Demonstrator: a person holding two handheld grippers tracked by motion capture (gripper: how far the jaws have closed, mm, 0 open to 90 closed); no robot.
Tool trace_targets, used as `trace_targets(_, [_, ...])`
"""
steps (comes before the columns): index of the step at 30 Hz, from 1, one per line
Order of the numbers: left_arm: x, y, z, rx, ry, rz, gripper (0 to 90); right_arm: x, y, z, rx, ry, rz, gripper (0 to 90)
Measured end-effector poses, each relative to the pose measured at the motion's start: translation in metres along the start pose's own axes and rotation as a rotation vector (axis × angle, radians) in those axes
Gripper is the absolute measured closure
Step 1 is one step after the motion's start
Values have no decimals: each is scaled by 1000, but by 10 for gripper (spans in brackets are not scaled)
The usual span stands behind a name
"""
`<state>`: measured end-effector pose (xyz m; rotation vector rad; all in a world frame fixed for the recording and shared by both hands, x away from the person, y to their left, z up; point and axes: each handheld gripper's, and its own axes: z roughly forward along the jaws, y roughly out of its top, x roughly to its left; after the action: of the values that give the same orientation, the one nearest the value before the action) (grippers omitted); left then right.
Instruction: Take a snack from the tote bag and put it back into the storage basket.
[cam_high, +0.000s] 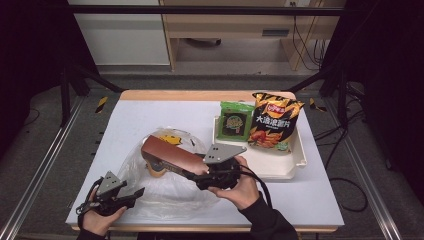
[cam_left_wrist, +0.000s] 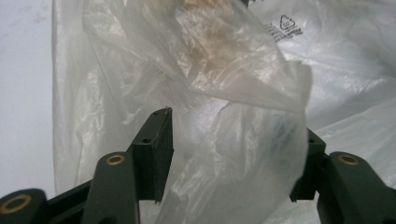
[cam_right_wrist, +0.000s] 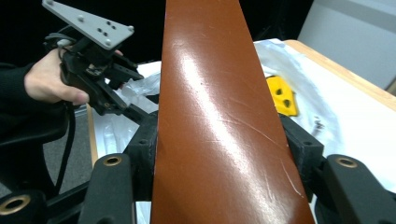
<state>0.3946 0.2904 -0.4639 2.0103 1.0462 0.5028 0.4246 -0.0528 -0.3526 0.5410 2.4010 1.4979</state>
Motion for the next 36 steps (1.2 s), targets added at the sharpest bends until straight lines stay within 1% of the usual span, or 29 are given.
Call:
trace_targets(1, [0,0,0,0,0,0,420,0,0,0,0,0,0,434])
trace_targets(3, [-1,1,-2,-18,2,5,417,-3,-1,-7,-4,-15,0,434])
trace_targets(4, [-1,2,-3,-30,0,-1,413,-4,-1,-10,-8,-21,0,434])
trace_targets(5, [-2,4,-5,-50,-9,-6,403,-6,-2,-18,-14,-33,1,434])
trace_targets(6, [-2,4,-5,-50,-9,-6,399,-6,-2,-18,-14,-33,1,434])
trace_targets(7, [-3,4,-6,-63,-10,-12,393,-9,-4,-25,-20,-48,4,434])
trace_targets(8, [-4,5,-7,-68,-9,-8,393,-9,-4,-25,-20,-48,4,434])
trace_targets(10, [-5,7,-9,-75,-7,-6,381,-12,-6,-33,-21,-68,7,434])
trace_targets(14, [-7,11,-11,-89,-3,-6,348,-21,-14,-46,-26,-104,21,434])
trace_targets(15, [-7,13,-12,-93,-6,-8,331,-25,-19,-51,-19,-121,29,434])
trace_targets(16, [-8,14,-12,-100,-5,-9,331,-25,-19,-51,-19,-121,29,434])
trace_targets(18, [-8,18,-14,-106,1,-1,313,-30,-24,-56,-13,-135,37,434])
trace_targets(19, [-9,21,-15,-113,1,-4,307,-32,-27,-58,-11,-141,42,434])
trace_targets(20, [-9,23,-16,-113,3,0,289,-36,-32,-63,-6,-157,53,435])
trace_targets(21, [-9,26,-18,-117,2,0,289,-36,-32,-63,-6,-157,53,435])
trace_targets(23, [-9,31,-19,-120,-1,1,268,-42,-37,-70,-4,-178,66,434])
trace_targets(25, [-9,36,-22,-124,-9,-1,262,-43,-39,-73,-5,-183,67,434])
trace_targets(26, [-9,39,-23,-130,-12,-3,253,-46,-41,-78,-4,-195,73,434])
trace_targets(30, [-8,46,-28,-146,-22,-9,237,-51,-45,-85,-2,-217,80,434])
trace_targets(33, [-8,51,-30,-142,-24,-10,213,-55,-49,-91,1,-237,89,435])
trace_targets(34, [-8,52,-30,-140,-26,-9,199,-59,-52,-95,3,-252,97,435])
trace_targets(36, [-10,55,-29,-137,-27,-3,192,-60,-54,-97,5,-258,100,435])
